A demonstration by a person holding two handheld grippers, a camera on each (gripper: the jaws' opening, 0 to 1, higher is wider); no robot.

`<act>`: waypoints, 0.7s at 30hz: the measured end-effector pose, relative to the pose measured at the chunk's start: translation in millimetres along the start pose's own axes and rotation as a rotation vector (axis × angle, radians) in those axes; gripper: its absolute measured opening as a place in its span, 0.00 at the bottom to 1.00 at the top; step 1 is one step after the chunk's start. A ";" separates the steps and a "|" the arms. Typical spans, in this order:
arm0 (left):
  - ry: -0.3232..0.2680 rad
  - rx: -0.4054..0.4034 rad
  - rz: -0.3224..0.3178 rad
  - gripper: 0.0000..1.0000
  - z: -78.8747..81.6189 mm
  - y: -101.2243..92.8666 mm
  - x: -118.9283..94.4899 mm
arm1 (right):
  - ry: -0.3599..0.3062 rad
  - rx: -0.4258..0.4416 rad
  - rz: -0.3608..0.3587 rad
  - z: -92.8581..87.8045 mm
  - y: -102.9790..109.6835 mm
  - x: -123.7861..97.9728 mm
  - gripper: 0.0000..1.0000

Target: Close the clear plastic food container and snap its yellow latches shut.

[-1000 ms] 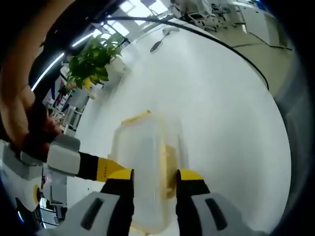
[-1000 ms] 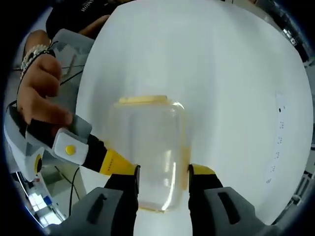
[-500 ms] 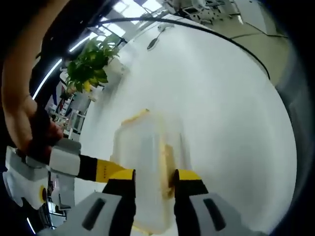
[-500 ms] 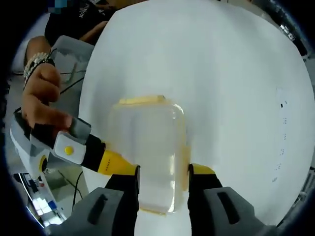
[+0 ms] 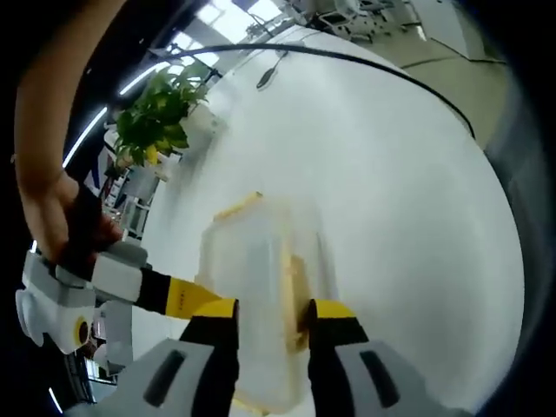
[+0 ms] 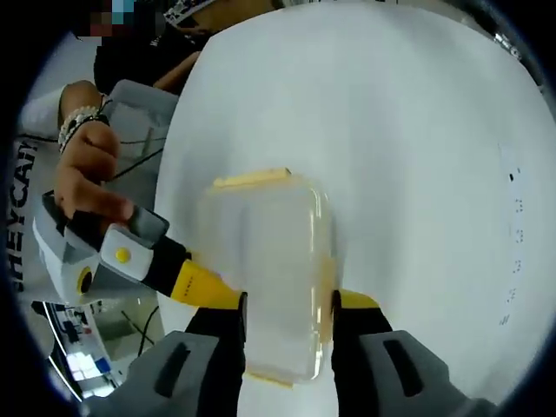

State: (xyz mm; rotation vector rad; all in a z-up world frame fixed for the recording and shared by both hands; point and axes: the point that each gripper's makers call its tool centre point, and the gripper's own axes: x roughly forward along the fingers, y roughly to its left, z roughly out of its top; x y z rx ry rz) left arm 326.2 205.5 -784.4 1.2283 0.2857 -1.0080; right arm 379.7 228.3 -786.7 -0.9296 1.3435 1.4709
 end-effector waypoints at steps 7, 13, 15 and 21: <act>-0.067 0.003 0.027 0.27 0.1 -0.3 -1.6 | -0.033 -0.004 -0.120 0.4 0.4 -5.5 0.36; -0.083 -0.001 0.022 0.27 -3.6 1.5 -6.4 | -0.092 0.038 -0.213 -1.5 -3.6 -10.7 0.37; -0.078 -0.057 0.045 0.29 -8.1 4.0 -11.1 | -0.136 0.039 -0.277 -1.3 -7.7 -14.1 0.41; -0.091 -0.160 0.076 0.37 -23.2 13.5 -26.0 | -0.184 0.059 -0.356 -16.3 -0.9 -20.1 0.44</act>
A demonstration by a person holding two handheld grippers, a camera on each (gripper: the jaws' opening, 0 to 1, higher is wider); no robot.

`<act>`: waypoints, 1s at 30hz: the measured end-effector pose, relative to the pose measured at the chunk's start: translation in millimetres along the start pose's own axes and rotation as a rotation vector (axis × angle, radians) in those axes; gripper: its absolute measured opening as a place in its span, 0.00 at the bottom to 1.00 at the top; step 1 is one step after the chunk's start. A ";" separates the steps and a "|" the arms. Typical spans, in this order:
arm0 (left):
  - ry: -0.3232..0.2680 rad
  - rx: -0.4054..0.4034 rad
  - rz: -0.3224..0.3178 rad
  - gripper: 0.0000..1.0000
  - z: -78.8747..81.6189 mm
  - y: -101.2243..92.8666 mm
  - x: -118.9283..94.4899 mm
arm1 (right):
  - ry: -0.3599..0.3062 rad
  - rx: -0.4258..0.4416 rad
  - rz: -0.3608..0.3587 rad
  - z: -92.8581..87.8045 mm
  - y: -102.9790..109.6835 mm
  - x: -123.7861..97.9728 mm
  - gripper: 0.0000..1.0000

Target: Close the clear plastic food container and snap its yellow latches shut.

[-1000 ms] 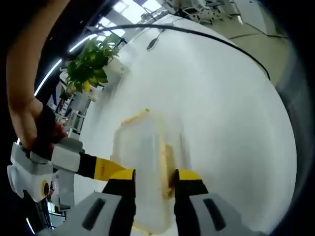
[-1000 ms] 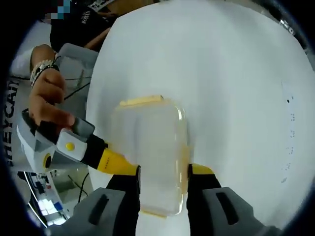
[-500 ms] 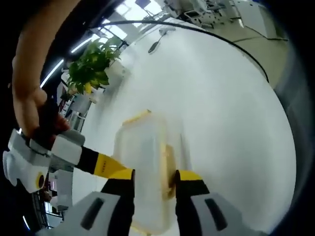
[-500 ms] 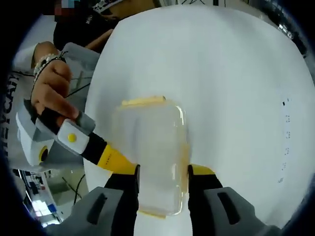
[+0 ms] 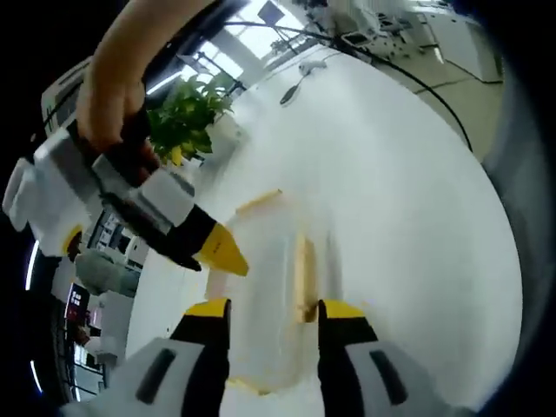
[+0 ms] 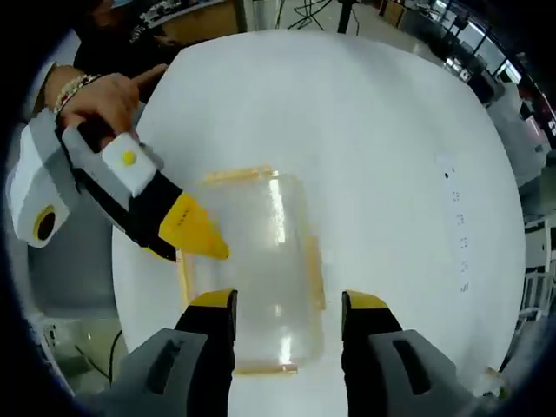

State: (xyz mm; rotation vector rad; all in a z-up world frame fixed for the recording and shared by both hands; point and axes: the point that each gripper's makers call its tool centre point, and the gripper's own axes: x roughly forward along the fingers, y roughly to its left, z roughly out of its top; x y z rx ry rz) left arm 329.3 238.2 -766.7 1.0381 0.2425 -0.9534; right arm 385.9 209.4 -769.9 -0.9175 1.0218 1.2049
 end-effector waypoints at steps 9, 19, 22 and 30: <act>-0.054 -0.442 -0.022 0.50 -15.3 15.1 -17.9 | -0.136 0.108 -0.068 -9.3 5.3 -28.4 0.43; -0.072 -0.631 0.013 0.62 -40.5 35.9 -33.3 | -0.252 0.191 -0.145 -20.4 18.4 -41.6 0.49; -0.069 -0.659 0.016 0.61 -45.1 36.8 -34.0 | -0.328 0.250 -0.187 -21.8 17.9 -43.0 0.54; 0.023 -0.642 -0.052 0.61 -62.2 19.0 -21.0 | -0.307 0.310 -0.146 -44.8 37.1 -13.5 0.66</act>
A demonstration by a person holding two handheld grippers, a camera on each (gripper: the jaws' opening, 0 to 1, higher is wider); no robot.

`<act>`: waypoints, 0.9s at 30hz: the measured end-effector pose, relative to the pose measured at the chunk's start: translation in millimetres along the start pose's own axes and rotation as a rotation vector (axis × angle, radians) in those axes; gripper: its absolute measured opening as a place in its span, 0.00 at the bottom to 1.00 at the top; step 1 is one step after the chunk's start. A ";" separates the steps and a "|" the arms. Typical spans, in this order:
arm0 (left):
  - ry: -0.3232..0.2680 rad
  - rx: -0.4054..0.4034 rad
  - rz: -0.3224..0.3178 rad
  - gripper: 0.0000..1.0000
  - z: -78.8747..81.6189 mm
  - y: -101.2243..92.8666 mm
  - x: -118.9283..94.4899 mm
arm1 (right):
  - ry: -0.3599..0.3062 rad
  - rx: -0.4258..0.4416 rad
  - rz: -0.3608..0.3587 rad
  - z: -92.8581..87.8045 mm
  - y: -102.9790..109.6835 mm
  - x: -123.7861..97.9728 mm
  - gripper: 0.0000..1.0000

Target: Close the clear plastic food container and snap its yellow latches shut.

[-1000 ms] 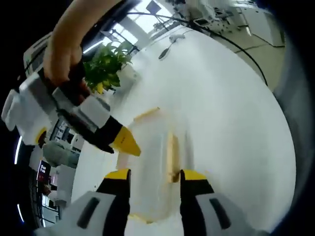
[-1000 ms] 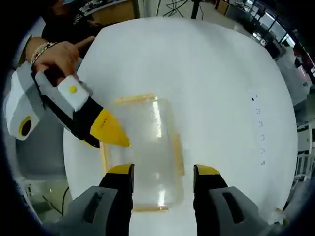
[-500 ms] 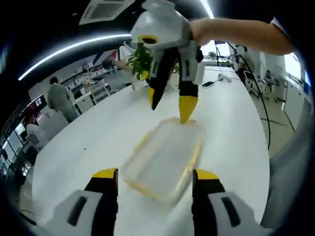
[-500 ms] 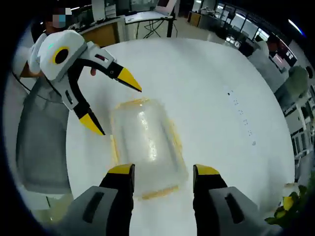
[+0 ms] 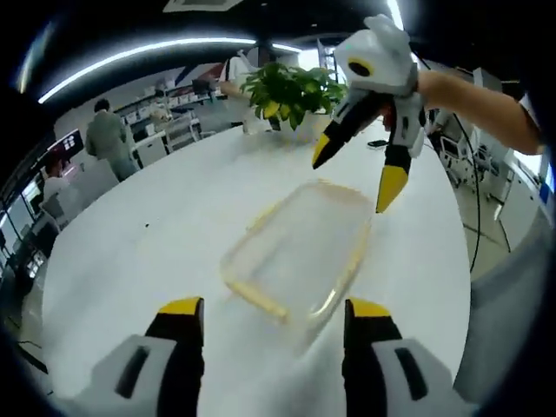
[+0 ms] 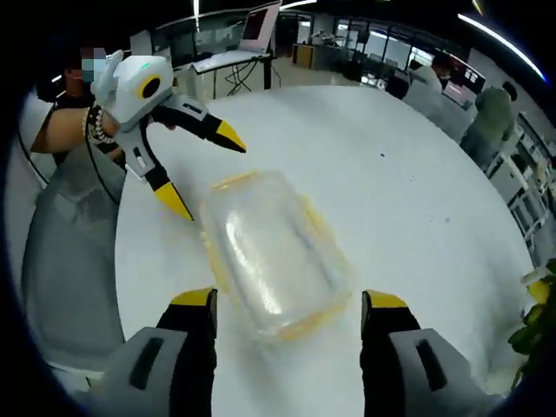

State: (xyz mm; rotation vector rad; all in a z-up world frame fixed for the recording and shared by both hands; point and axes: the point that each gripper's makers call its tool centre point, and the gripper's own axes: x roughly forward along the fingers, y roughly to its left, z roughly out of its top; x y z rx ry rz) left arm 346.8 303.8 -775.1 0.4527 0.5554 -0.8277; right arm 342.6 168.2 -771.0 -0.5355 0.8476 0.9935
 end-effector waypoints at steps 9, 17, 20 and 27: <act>0.056 0.072 -0.005 0.62 -3.5 -0.2 14.8 | 0.000 0.014 -0.043 -15.1 -7.5 21.3 0.82; 0.073 0.097 -0.042 0.57 -5.1 -5.5 22.4 | 0.002 0.060 -0.043 -28.4 -6.2 33.1 0.82; 0.067 0.088 -0.067 0.52 -6.9 -9.8 23.9 | -0.019 0.081 -0.034 -26.8 -1.9 35.2 0.77; 0.100 0.062 -0.054 0.43 -20.3 -6.9 25.7 | -0.032 0.091 -0.090 -28.1 3.5 43.4 0.48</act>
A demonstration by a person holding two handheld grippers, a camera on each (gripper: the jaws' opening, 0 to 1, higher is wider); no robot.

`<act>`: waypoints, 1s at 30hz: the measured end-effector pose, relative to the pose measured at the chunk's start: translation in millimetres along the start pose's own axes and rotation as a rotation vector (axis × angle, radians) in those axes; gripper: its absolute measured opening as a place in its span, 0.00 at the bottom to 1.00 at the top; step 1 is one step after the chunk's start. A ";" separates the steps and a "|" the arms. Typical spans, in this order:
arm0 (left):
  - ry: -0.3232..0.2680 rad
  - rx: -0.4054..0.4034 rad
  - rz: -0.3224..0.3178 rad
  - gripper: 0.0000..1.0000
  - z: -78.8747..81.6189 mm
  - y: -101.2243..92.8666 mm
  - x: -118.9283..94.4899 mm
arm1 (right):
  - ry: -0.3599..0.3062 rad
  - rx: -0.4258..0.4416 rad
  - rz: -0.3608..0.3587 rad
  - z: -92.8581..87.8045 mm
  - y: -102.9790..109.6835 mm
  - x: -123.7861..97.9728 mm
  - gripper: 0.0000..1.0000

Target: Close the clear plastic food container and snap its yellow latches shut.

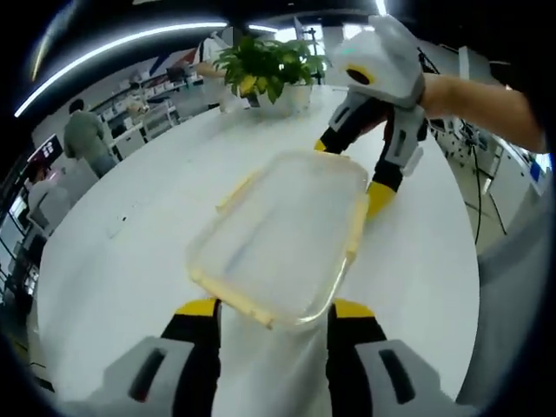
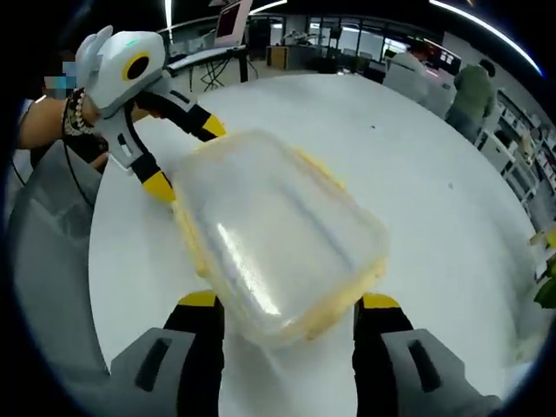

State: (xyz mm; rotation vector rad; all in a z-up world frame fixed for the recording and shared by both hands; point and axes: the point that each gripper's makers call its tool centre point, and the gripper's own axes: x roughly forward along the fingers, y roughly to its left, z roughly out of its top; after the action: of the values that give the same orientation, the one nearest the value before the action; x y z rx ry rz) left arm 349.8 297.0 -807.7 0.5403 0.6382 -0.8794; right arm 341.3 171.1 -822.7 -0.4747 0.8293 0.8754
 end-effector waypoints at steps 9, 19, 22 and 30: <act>0.016 0.008 0.009 0.40 -7.7 8.7 -2.3 | -0.008 0.005 -0.007 5.4 4.3 8.1 0.41; 0.013 -0.040 0.070 0.39 -16.0 37.0 -7.7 | -0.059 0.016 -0.030 28.3 4.3 20.2 0.38; 0.012 -0.050 0.092 0.38 -19.6 48.2 -8.9 | -0.089 0.012 -0.055 40.4 1.9 26.0 0.37; -0.013 -0.126 0.154 0.35 -26.5 78.7 -9.7 | -0.147 0.046 -0.099 67.3 -5.7 42.9 0.36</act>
State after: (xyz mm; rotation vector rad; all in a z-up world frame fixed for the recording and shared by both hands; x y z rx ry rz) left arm 403.1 361.4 -805.9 0.4635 0.6269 -0.6925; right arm 391.2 233.3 -816.0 -0.4028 0.6842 0.7887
